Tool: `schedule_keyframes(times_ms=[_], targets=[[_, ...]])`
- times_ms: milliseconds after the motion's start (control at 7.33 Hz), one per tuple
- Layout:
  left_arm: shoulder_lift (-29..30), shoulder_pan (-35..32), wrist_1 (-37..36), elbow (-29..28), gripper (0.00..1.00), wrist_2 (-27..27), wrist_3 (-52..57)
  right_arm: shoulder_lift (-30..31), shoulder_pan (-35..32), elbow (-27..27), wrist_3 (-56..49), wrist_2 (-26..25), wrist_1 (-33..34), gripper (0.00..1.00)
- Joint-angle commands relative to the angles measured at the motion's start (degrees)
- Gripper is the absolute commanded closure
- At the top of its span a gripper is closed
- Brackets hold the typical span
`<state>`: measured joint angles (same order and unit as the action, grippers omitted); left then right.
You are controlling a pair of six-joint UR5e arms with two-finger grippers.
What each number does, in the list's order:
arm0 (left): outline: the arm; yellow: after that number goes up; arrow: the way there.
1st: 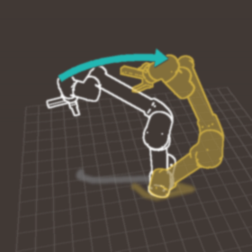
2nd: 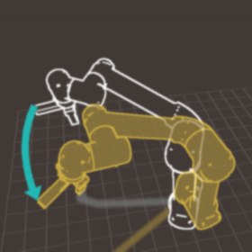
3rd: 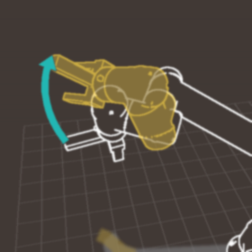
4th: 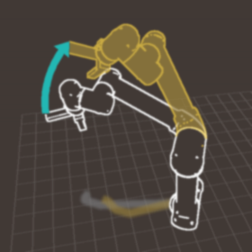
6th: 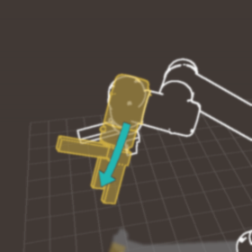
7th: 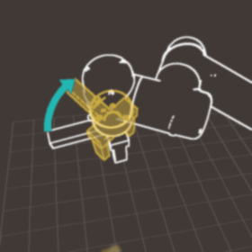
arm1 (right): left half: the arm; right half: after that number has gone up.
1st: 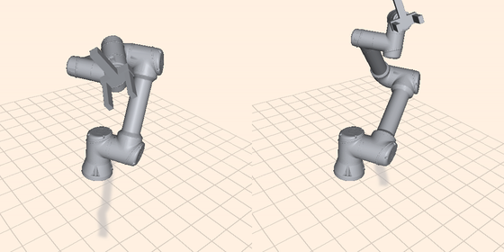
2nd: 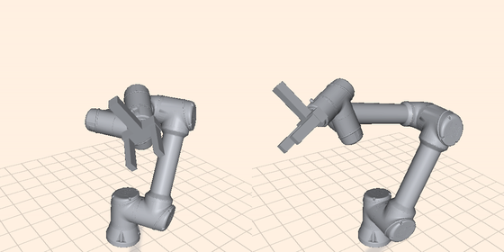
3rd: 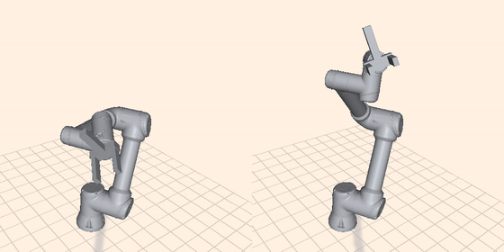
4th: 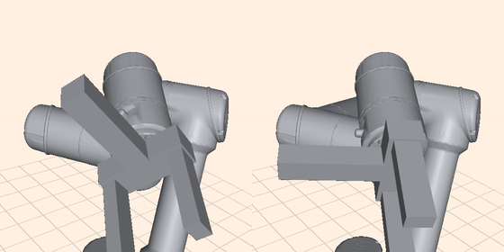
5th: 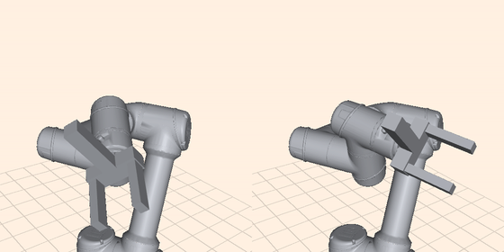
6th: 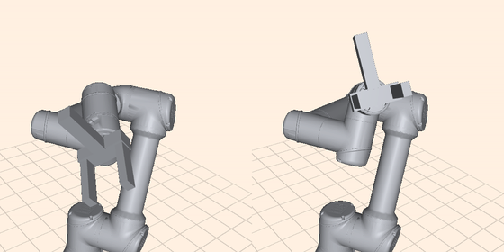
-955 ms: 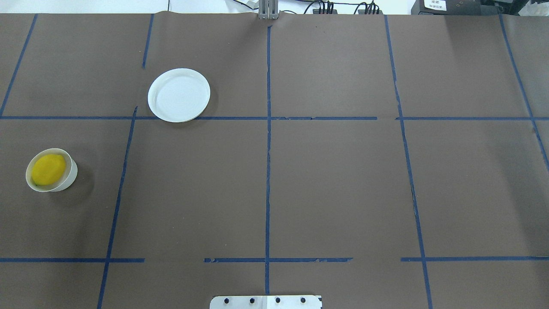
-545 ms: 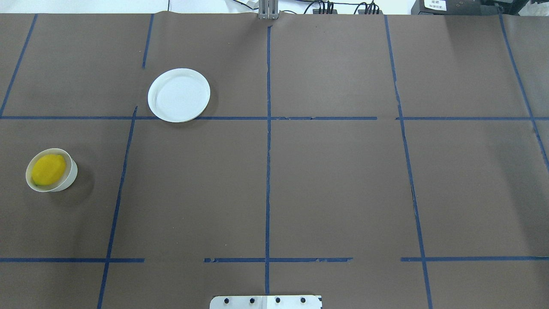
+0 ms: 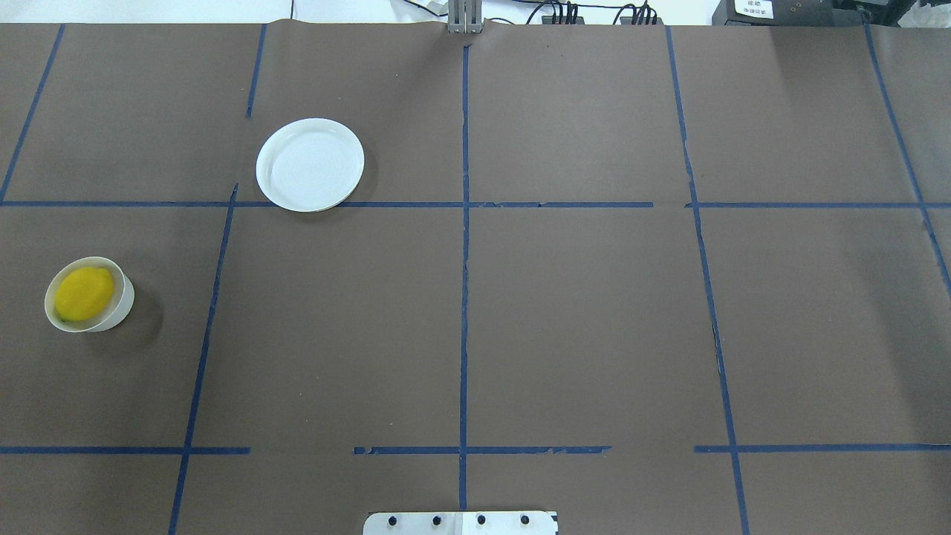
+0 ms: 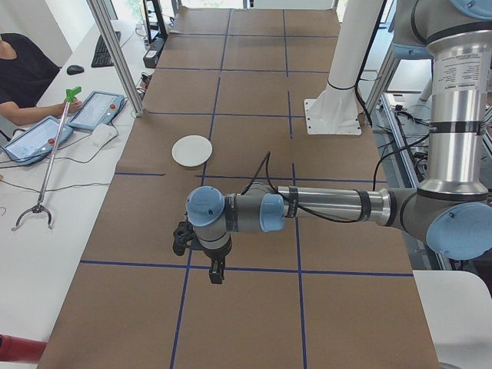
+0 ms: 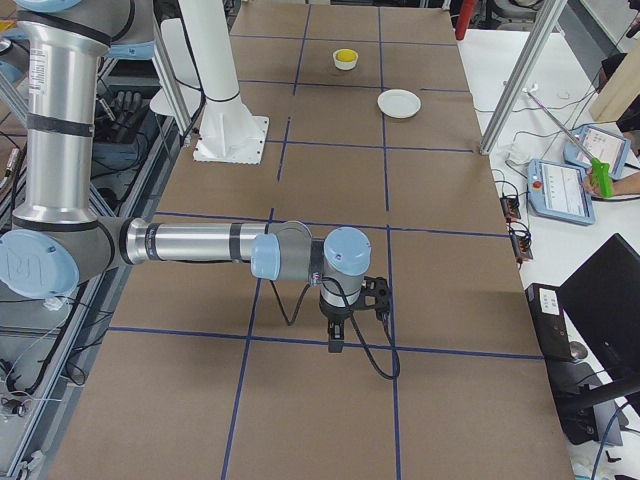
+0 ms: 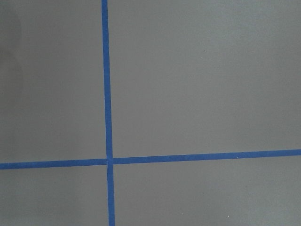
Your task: Move lemon from plate to bowl
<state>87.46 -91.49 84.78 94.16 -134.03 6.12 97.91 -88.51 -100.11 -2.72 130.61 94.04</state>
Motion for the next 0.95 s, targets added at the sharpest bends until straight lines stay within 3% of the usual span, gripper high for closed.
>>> schedule_keyframes(times_ms=[0,818], targets=[[0.1,0.0,0.0,-0.3,0.00,0.0,0.0,0.0,0.0,0.0,0.0,0.0,0.0,0.00],[0.9,0.1,0.1,-0.1,0.00,-0.2,0.0,0.0,0.0,0.0,0.0,0.0,0.0,0.00]])
